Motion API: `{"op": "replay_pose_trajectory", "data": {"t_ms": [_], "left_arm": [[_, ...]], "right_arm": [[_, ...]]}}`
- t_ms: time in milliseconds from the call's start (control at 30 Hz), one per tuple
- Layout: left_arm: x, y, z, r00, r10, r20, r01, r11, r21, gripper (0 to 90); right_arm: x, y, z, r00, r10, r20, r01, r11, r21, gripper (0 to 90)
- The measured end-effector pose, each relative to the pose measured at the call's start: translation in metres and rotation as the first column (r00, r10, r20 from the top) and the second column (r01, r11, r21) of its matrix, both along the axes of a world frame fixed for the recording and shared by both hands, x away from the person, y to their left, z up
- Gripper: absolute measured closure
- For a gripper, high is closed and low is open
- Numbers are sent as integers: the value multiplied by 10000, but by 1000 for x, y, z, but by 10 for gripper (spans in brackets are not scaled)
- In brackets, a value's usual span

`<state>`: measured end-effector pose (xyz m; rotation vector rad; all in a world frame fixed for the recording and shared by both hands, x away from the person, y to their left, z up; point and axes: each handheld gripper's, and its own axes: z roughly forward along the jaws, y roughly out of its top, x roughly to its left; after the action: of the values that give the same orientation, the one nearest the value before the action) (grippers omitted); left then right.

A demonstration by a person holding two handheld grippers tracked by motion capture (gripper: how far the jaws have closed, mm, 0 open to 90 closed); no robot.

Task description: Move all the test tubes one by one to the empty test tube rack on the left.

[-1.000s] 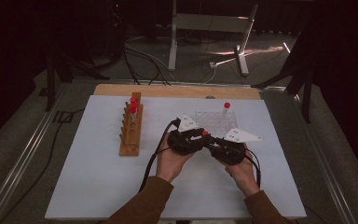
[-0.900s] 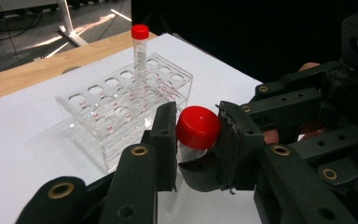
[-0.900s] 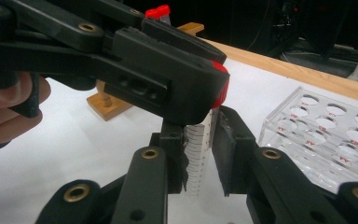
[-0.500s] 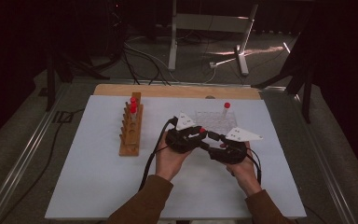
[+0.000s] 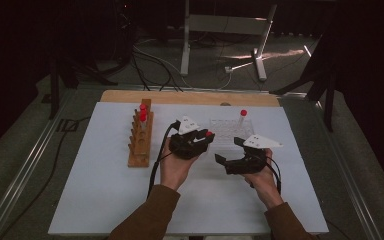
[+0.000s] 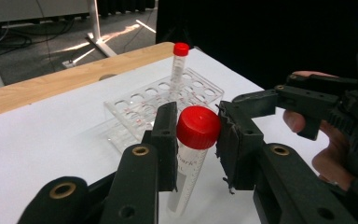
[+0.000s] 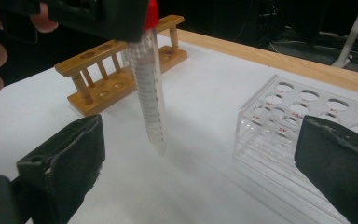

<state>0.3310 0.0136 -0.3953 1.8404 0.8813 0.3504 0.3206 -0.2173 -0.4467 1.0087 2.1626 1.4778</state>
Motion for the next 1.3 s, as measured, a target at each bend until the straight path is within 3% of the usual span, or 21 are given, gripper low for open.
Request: {"op": "replay_pose_trajectory", "data": {"t_ms": [333, 667, 967, 1300], "left_arm": [[6, 17, 7, 9992, 365, 133, -366, 9993, 43, 705], [13, 46, 19, 9935, 1054, 423, -1058, 9944, 72, 705], [19, 85, 29, 9785, 1958, 647, -1971, 9803, 147, 705], [21, 121, 34, 9550, 2846, 834, -2872, 9576, 205, 705]], "right_arm": [[0, -4, 1, 10000, 70, 47, -71, 9998, 194, 0], [1, -9, 2, 9999, -74, 118, 71, 9995, 306, 0], [1, -11, 3, 9999, -109, 84, 106, 9992, 375, 0], [1, -11, 3, 9999, -90, 64, 87, 9992, 381, 0]]}}
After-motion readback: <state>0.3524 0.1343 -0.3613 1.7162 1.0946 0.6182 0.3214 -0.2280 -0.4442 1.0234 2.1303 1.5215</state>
